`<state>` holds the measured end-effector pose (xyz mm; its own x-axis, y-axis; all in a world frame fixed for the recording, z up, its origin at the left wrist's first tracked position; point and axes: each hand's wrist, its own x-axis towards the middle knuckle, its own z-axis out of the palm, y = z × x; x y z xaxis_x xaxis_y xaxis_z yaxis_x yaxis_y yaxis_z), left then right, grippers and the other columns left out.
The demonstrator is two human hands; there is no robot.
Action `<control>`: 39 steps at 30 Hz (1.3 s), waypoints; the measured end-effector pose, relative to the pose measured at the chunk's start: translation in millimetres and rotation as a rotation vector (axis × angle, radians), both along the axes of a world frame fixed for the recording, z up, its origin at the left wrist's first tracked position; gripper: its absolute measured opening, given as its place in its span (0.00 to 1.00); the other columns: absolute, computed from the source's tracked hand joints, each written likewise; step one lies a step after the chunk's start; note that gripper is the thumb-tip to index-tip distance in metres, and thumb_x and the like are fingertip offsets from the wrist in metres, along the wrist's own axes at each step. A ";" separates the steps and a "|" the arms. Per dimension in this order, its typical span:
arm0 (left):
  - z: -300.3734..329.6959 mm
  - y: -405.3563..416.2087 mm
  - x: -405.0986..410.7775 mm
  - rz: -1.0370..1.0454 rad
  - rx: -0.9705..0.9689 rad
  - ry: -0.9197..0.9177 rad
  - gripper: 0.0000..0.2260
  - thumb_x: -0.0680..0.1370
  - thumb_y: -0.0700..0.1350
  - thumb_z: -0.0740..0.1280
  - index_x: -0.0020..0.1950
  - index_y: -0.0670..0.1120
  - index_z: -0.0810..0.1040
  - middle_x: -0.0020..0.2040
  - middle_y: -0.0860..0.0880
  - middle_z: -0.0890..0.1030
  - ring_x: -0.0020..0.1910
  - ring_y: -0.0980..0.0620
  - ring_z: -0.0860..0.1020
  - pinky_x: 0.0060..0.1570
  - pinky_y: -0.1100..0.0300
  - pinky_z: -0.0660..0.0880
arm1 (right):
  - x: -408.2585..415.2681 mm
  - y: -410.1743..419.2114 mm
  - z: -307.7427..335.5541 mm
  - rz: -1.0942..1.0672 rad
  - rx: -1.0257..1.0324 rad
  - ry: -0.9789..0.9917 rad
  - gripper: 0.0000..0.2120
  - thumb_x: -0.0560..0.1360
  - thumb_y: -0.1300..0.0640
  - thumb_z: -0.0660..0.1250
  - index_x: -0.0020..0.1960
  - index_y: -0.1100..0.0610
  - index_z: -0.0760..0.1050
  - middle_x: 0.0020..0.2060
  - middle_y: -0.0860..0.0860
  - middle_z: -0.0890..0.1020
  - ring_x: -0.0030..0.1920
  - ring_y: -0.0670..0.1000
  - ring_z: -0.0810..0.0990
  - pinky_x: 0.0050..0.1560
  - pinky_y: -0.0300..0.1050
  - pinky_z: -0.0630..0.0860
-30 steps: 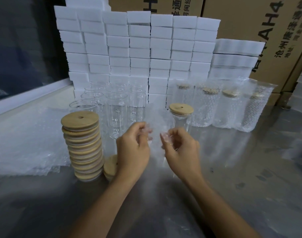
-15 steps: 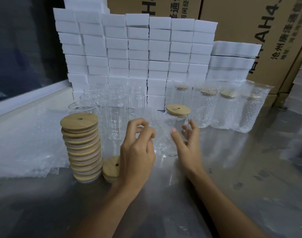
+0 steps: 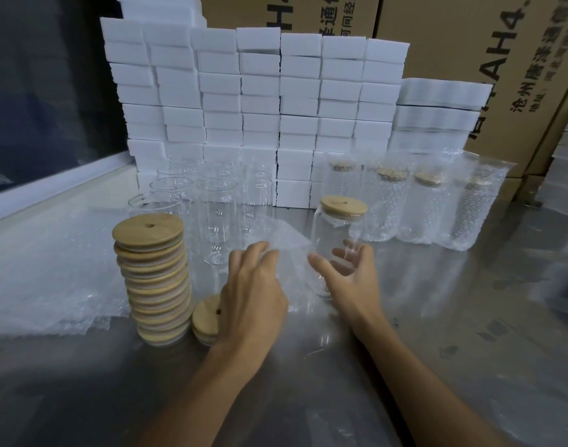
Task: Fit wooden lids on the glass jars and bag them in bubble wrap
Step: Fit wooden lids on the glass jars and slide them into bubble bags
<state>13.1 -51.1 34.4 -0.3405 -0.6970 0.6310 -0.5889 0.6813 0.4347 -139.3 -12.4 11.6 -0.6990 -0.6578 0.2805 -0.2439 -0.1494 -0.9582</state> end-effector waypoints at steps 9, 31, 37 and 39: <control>3.1 -0.5 0.7 0.007 0.117 0.099 0.21 0.74 0.36 0.67 0.66 0.47 0.75 0.66 0.51 0.74 0.57 0.42 0.77 0.53 0.49 0.73 | 37.9 28.0 59.8 0.404 -0.391 -0.424 0.35 0.61 0.40 0.76 0.61 0.55 0.69 0.53 0.63 0.84 0.52 0.61 0.86 0.50 0.51 0.82; -1.7 -7.7 -1.9 -0.213 0.193 0.332 0.41 0.66 0.30 0.69 0.77 0.51 0.63 0.75 0.58 0.65 0.63 0.42 0.76 0.61 0.54 0.75 | 49.3 28.1 57.1 0.559 -0.278 -0.510 0.26 0.72 0.47 0.70 0.67 0.54 0.71 0.56 0.55 0.82 0.60 0.53 0.81 0.62 0.45 0.73; 3.4 -12.8 2.8 -0.204 0.313 0.414 0.39 0.67 0.32 0.72 0.76 0.48 0.64 0.74 0.52 0.68 0.67 0.40 0.73 0.64 0.45 0.73 | 42.4 18.9 40.0 0.578 -0.250 -0.269 0.29 0.61 0.53 0.79 0.60 0.43 0.76 0.54 0.49 0.84 0.57 0.47 0.84 0.52 0.37 0.78; 5.3 -12.2 3.8 -0.176 0.270 0.400 0.38 0.67 0.35 0.75 0.75 0.47 0.64 0.74 0.51 0.67 0.72 0.49 0.67 0.70 0.56 0.66 | 38.3 16.7 36.1 0.565 -0.270 -0.261 0.30 0.61 0.54 0.79 0.61 0.47 0.76 0.49 0.47 0.86 0.54 0.48 0.85 0.50 0.37 0.79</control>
